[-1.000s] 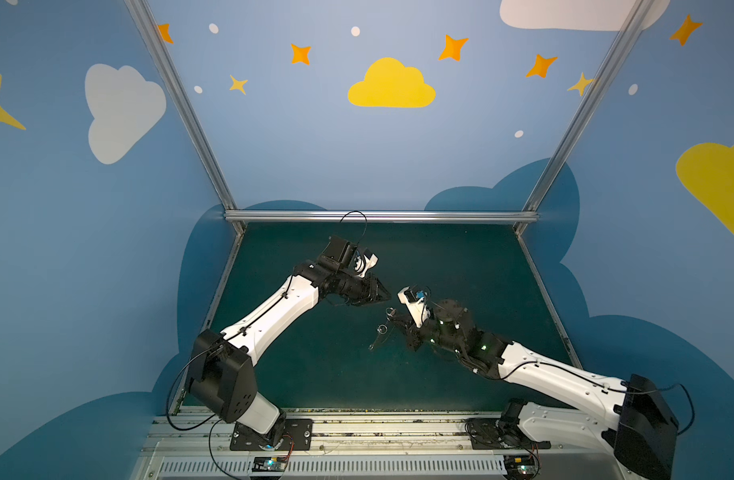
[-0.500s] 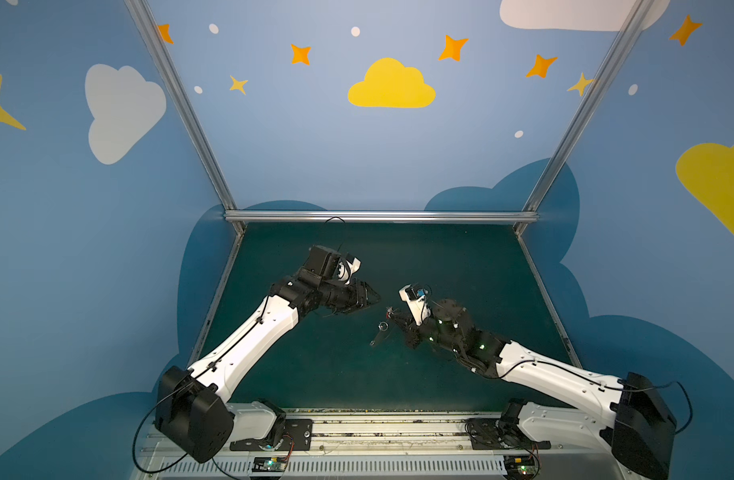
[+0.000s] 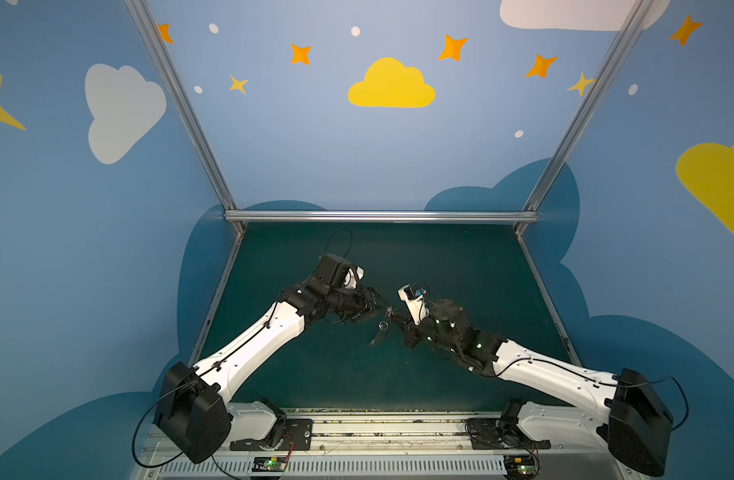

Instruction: Put the keys on the keyring

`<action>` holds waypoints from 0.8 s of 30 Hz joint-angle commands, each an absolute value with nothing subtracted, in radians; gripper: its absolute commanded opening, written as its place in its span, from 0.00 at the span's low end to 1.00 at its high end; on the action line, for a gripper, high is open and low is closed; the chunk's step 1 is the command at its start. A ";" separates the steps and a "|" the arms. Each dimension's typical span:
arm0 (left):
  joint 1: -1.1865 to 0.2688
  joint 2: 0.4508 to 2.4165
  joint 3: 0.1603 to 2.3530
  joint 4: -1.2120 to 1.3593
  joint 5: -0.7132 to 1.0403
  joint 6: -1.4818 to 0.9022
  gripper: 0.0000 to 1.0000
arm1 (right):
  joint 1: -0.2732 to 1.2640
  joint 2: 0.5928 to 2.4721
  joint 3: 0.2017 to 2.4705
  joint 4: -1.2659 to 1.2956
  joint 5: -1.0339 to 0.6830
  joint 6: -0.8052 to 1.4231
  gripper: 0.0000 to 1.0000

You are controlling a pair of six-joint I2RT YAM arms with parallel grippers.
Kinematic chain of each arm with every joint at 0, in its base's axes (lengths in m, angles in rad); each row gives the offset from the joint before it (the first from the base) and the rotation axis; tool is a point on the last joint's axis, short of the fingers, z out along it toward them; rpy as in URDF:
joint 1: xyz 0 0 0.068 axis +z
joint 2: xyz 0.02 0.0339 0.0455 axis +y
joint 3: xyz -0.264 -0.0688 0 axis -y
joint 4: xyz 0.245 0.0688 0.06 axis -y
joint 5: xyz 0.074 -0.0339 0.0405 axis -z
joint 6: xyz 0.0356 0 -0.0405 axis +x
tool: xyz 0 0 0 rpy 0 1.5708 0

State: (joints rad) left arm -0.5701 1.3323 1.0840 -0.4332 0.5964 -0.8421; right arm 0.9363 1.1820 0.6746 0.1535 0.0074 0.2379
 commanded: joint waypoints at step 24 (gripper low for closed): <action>-0.589 1.431 1.144 -0.430 0.592 -0.865 0.04 | 0.957 1.184 0.683 0.202 0.009 0.207 0.00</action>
